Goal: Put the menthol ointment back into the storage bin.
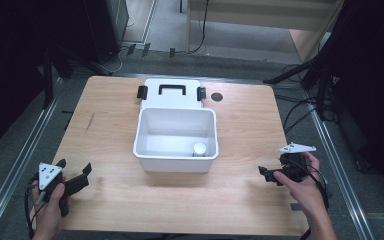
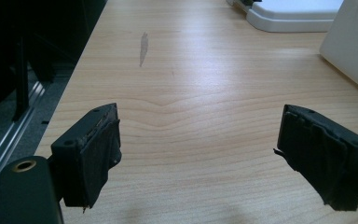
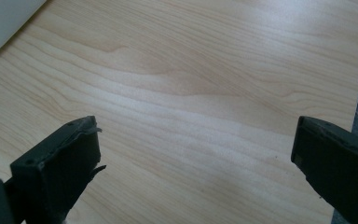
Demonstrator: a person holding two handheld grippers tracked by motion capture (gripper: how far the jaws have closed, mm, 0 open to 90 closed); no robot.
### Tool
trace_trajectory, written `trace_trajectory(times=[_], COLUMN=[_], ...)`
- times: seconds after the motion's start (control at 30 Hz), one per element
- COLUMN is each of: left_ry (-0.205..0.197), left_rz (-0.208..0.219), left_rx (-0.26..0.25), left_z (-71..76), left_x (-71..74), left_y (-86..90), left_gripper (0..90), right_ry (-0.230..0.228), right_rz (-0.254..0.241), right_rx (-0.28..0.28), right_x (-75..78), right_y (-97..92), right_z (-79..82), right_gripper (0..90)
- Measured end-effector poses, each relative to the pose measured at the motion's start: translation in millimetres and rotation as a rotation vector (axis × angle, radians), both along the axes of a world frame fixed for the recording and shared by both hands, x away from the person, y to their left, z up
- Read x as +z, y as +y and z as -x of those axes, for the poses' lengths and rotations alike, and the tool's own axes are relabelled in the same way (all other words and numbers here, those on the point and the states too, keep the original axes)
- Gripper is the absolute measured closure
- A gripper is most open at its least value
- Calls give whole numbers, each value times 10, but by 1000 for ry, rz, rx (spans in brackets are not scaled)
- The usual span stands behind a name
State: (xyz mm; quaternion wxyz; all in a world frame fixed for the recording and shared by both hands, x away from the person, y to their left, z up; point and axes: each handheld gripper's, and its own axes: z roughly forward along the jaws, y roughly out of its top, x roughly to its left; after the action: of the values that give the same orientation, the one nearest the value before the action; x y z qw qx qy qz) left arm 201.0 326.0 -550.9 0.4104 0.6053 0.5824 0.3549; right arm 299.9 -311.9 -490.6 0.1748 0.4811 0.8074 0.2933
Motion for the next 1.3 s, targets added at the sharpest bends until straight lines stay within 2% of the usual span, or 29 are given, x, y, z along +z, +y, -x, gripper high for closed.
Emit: trace_trajectory(times=[0.1,0.13,0.23,0.27,0.5,0.7,0.97,1.17,1.3], left_ry=[0,0,0,0,1,0,0,2,6], left_rz=[-2,-2,-2,-2,-1,0,5,4,0], left_rx=[-1,-1,-1,0,1,1,2,-8,-11], left_z=[1,1,1,1,0,0,-1,-8,-11], left_x=[0,0,0,0,0,0,-1,-1,1], left_y=[-3,-3,-2,-1,2,2,2,-2,-10], left_gripper=[140,140,140,140,140,140,140,139,140], right_ry=[-24,-49,-70,-93,-130,-162,-208,-247,-277], right_rz=[-18,-33,-48,-65,-125,-136,-185,-212,-196], right_rx=[-3,-12,-21,-29,-48,-70,-99,-114,-143], right_x=[-70,-109,-143,-178,-296,-408,-526,-539,-553], right_y=[-26,-36,-45,-56,-110,-151,-199,-220,-215], right_z=[70,111,144,172,258,339,432,479,492], right_gripper=[15,15,15,16,16,16,59,69,77])
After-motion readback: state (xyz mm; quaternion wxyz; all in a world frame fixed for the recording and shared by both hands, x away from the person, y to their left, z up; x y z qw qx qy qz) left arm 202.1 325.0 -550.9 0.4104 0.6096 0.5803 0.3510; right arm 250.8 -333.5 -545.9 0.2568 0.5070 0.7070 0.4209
